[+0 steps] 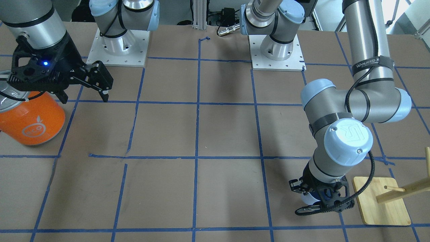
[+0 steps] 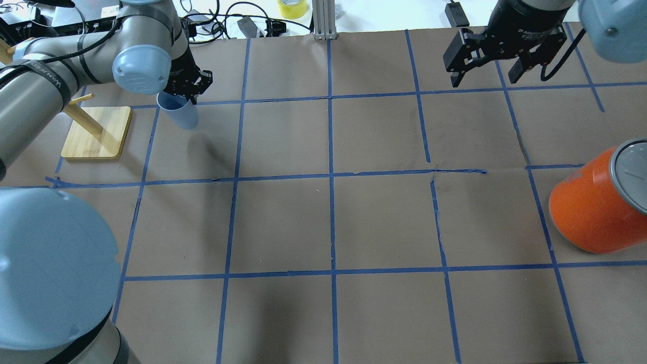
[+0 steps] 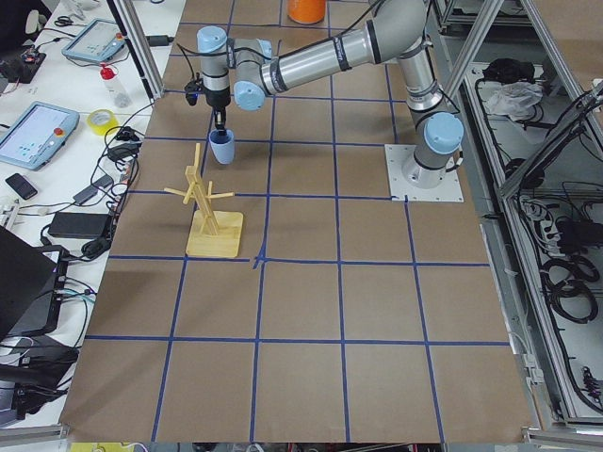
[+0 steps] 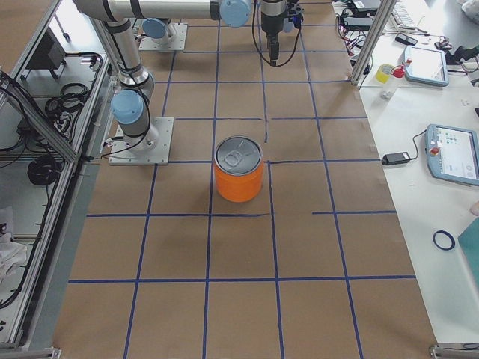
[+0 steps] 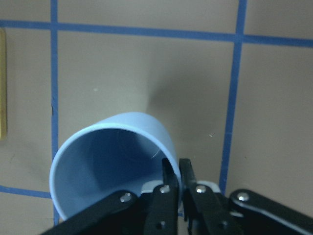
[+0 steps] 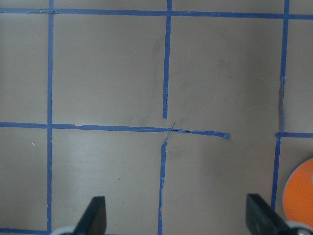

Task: Flip cup
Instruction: 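Lift the cup with the left gripper and rotate it upright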

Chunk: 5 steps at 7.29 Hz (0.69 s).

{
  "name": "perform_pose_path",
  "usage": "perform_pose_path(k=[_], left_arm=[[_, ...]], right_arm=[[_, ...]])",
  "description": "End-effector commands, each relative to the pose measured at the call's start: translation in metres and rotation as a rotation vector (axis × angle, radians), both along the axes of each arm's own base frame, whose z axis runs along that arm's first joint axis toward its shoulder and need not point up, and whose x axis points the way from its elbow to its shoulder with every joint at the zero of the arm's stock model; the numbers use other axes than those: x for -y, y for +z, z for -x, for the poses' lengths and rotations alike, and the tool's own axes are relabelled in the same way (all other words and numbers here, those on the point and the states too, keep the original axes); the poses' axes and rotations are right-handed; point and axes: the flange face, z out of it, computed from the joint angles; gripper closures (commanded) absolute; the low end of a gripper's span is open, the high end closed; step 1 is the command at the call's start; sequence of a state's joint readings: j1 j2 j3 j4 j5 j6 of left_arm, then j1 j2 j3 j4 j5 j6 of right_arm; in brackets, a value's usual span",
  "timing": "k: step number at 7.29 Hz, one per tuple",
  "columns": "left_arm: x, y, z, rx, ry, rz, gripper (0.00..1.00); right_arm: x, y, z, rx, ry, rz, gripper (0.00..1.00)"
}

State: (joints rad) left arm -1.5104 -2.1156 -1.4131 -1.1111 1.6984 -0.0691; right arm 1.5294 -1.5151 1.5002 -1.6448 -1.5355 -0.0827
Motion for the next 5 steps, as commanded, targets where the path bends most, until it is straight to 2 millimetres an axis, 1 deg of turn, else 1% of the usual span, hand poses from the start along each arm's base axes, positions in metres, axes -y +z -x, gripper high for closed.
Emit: perform_pose_path(k=[1, 2, 3, 5], left_arm=[[-0.001, -0.018, 0.003, -0.029, 0.016, -0.023, 1.0], [-0.007, -0.026, 0.003, -0.028, 0.012, -0.042, 1.0], [-0.011, -0.022, 0.004, -0.029, 0.009, -0.039, 1.0], [-0.011, -0.03, 0.004, -0.032, 0.012, -0.052, 1.0]], right_arm=[[0.0, 0.0, 0.0, 0.0, 0.0, -0.001, 0.0], [0.0, 0.0, 0.0, 0.0, 0.0, -0.003, 0.0], [0.0, -0.001, 0.0, 0.0, 0.0, -0.006, 0.0], [0.0, 0.0, 0.0, 0.0, 0.0, -0.003, 0.0]])
